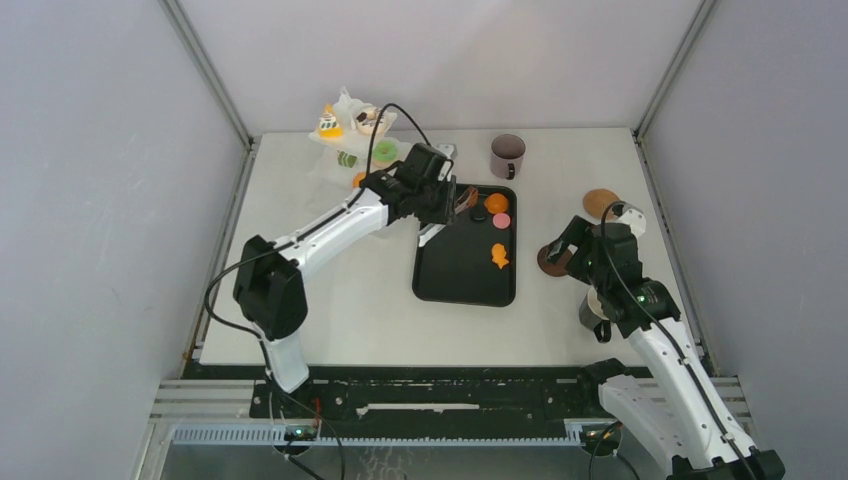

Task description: Serve the afternoon tea

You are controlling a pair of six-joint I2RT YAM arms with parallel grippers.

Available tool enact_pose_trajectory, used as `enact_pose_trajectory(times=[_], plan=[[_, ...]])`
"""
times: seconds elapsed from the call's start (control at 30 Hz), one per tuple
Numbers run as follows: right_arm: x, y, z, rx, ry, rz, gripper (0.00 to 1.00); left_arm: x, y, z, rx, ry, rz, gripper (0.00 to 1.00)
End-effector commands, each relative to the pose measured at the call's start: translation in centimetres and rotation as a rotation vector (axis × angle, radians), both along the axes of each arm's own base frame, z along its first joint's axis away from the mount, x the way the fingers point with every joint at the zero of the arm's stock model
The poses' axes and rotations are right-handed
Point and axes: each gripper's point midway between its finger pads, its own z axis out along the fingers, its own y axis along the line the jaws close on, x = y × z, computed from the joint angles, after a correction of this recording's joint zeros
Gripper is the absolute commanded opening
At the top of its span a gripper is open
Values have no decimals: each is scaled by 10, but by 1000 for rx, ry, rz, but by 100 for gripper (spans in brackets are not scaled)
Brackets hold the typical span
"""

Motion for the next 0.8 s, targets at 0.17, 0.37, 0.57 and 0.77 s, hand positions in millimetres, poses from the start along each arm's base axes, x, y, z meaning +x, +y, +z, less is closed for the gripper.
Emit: enact_pose_trajectory(times=[0.17,0.37,0.57,0.77], plan=[[4,-6,9,-19,-22,-16,96,6,-12,5,38,-46,-121,39],[8,-3,9,-10,-18,-6,96,0,-7,-22,87,-16,-128,41],[10,-3,10,-15,-17,-7,96,0,-14,-46,111,12,-139,44],[9,-5,9,-20,-9,-13,96,5,-16,-62,151,29,-138,49]])
